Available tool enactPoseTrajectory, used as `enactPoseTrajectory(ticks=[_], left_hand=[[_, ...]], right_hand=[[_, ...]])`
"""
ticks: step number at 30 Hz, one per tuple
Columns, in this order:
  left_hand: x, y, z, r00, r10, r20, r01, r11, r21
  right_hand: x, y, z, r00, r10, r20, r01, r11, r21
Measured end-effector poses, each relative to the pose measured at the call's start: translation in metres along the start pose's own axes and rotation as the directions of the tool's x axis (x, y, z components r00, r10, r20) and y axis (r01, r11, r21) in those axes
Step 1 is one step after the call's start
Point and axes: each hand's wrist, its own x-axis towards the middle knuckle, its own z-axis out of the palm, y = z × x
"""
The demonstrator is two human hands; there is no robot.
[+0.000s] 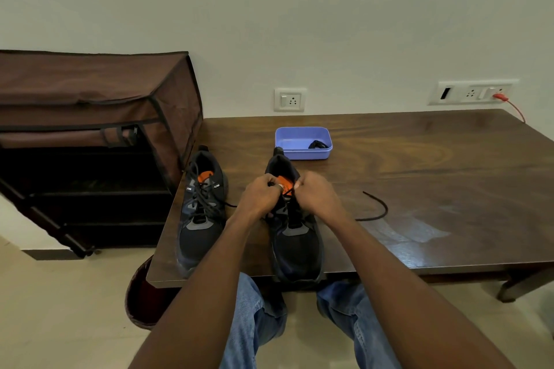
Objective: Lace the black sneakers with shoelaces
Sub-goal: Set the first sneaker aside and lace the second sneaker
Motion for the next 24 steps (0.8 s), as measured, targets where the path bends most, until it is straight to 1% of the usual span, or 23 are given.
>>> enactPoseTrajectory(ticks=[2,3,4,5,6,7,9,10,11,12,14,18,20,21,23,24], left_hand=[[-0.001,-0.001,0.001,1.000,-0.014,0.008,0.014,0.999,-0.035],[-0.001,-0.001,0.001,1.000,-0.014,0.008,0.015,0.999,-0.047],[-0.001,-0.001,0.002,1.000,-0.013,0.008,0.014,0.999,-0.048],[-0.001,-0.001,0.002,1.000,-0.012,0.006,0.012,0.999,-0.037],[-0.001,-0.001,0.002,1.000,-0.010,0.000,0.010,1.000,-0.020],[-0.002,-0.001,0.002,1.000,-0.011,-0.002,0.011,1.000,-0.010],[-0.002,0.001,0.000,1.000,-0.015,0.005,0.015,1.000,0.001],[-0.002,0.001,0.000,1.000,-0.014,0.008,0.014,1.000,0.008],[-0.001,0.000,0.000,1.000,-0.012,0.005,0.011,1.000,0.013],[0.000,0.000,0.001,1.000,-0.010,-0.001,0.010,1.000,0.013],[0.000,0.000,0.002,1.000,-0.011,-0.008,0.011,1.000,-0.003],[0.000,0.002,0.003,0.999,-0.028,-0.016,0.028,1.000,-0.001],[0.001,0.003,0.003,0.999,-0.046,-0.023,0.046,0.999,0.003],[0.002,0.002,0.003,0.998,-0.056,-0.029,0.056,0.998,0.005],[0.002,0.003,0.002,0.997,-0.070,-0.036,0.070,0.997,-0.017],[0.002,0.002,0.002,0.996,-0.079,-0.035,0.078,0.996,-0.035]], right_hand=[[0.003,0.005,-0.005,0.991,0.124,-0.041,-0.116,0.979,0.166],[0.003,0.006,-0.007,0.983,0.182,-0.032,-0.170,0.958,0.230],[0.003,0.007,-0.010,0.977,0.213,-0.020,-0.203,0.951,0.232],[0.004,0.008,-0.011,0.978,0.208,-0.032,-0.201,0.967,0.155],[0.003,0.007,-0.010,0.984,0.170,-0.058,-0.166,0.984,0.066],[0.003,0.006,-0.009,0.991,0.085,-0.100,-0.086,0.996,-0.005],[0.007,0.007,-0.003,0.981,-0.140,-0.134,0.132,0.989,-0.063],[0.008,0.006,0.001,0.970,-0.222,-0.101,0.214,0.973,-0.087],[0.008,0.006,0.004,0.960,-0.278,-0.037,0.272,0.955,-0.121],[0.008,0.006,0.007,0.953,-0.301,0.020,0.301,0.941,-0.154],[0.009,0.007,0.011,0.959,-0.274,0.072,0.283,0.941,-0.186],[0.010,0.006,0.009,0.977,-0.206,0.063,0.214,0.960,-0.181],[0.008,0.004,0.003,0.992,-0.122,0.014,0.123,0.989,-0.081],[0.009,0.005,0.000,0.997,-0.062,-0.042,0.062,0.998,-0.004],[0.013,0.012,-0.010,0.984,0.091,-0.153,-0.061,0.979,0.193],[0.013,0.017,-0.016,0.967,0.174,-0.187,-0.121,0.958,0.261]])
